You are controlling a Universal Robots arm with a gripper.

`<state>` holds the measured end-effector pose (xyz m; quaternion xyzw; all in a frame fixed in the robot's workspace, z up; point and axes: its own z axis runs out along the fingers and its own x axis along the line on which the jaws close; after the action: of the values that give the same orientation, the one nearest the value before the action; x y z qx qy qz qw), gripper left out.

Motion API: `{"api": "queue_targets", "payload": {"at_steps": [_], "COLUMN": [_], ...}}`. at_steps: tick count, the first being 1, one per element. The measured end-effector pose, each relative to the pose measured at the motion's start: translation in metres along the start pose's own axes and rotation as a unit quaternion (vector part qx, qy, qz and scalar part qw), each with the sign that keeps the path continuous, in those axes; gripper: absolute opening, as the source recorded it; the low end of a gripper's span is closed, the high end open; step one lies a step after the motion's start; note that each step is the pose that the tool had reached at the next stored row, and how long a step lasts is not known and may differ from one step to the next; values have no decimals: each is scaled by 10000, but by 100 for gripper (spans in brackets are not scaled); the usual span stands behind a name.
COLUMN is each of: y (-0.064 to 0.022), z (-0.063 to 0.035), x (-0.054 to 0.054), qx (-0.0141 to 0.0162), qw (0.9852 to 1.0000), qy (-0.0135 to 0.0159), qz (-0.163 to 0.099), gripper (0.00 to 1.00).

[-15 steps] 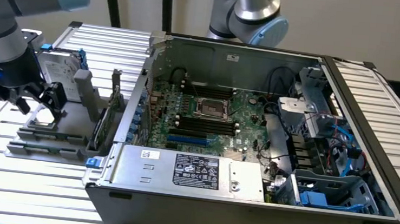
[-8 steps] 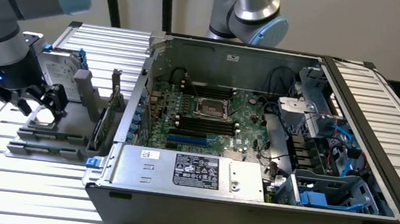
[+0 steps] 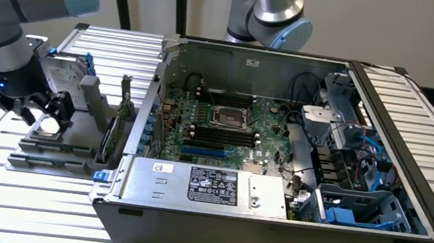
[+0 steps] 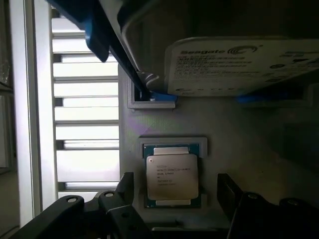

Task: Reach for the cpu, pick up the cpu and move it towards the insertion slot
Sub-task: 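Pick up the cpu and move it towards the insertion slot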

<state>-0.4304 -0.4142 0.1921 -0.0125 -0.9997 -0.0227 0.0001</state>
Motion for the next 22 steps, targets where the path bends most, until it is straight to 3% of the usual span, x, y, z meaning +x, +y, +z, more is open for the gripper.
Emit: {"api": "queue_targets", "payload": {"at_steps": [22], "y": [42], "z": [52], "x": [23], "qx": [-64], "qw": [10000], "qy": [4], "qz": [-53], "gripper": [77]}}
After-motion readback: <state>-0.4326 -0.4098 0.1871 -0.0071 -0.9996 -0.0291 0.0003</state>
